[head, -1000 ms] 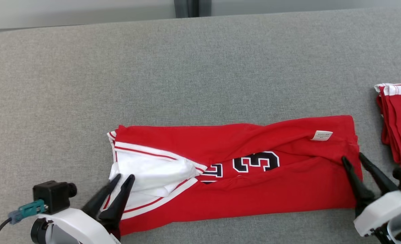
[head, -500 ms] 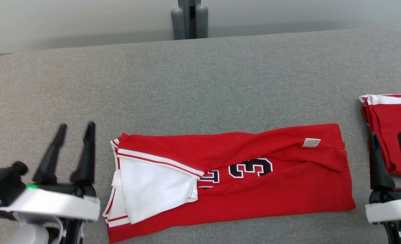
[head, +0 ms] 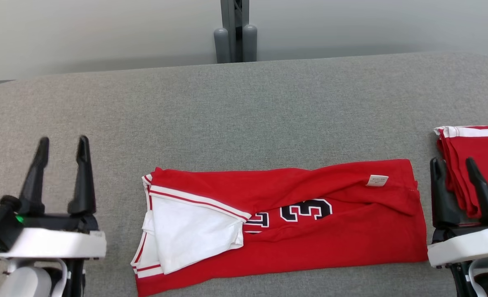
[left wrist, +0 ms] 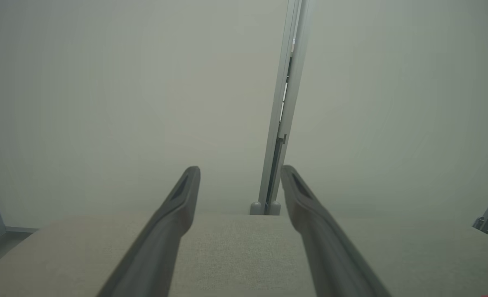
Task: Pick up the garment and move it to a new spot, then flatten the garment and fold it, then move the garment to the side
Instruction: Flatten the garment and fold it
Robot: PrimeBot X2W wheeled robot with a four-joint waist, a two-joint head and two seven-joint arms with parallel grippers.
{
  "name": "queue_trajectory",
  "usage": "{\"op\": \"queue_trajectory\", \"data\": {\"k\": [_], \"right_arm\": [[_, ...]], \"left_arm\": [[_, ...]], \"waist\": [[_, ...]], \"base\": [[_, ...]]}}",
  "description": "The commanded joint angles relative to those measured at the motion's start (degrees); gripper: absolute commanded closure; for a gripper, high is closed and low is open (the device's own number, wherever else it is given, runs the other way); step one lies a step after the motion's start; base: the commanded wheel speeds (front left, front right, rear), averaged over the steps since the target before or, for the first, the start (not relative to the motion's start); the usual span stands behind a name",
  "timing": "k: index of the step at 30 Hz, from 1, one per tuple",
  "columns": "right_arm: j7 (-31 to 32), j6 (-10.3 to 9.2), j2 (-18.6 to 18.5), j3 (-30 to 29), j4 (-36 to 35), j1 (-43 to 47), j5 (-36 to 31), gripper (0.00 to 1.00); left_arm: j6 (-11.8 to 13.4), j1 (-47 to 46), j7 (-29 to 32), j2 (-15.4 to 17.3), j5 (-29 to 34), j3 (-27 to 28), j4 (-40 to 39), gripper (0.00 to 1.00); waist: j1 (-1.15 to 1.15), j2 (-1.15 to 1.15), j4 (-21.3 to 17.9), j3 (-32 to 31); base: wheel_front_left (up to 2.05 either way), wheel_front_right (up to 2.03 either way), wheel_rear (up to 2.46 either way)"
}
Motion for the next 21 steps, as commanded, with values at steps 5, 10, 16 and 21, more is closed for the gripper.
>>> {"op": "queue_trajectory", "data": {"k": [5, 10, 16, 21], "right_arm": [[0.36, 0.00, -0.09, 0.31, 2.38, 0.31, -0.54, 0.00], [0.16, 0.00, -0.01, 0.31, 3.61, 0.23, -0.38, 0.00], [0.10, 0.00, -0.33, 0.55, 4.12, -0.35, -0.09, 0.00], [0.52, 0.00, -1.06, 1.34, 4.66, -1.26, 1.10, 0.00]], "left_arm": [[-2.95, 1.58, -0.16, -1.03, 2.50, 0.48, 3.51, 0.00], [-4.75, 1.73, -0.17, -2.09, 3.71, 1.33, 5.32, 0.00], [-6.39, 1.24, -0.17, -3.09, 4.36, 1.93, 6.58, 0.00], [-7.23, 0.49, -0.17, -3.52, 4.85, 2.15, 7.18, 0.00]], "waist": [[0.00, 0.00, 0.16, -0.48], [0.00, 0.00, 0.32, -0.61], [0.00, 0.00, 0.42, -0.62], [0.00, 0.00, 0.49, -0.10]], "base": [[0.00, 0.00, 0.00], [0.00, 0.00, 0.00], [0.00, 0.00, 0.00], [0.00, 0.00, 0.00]]}}
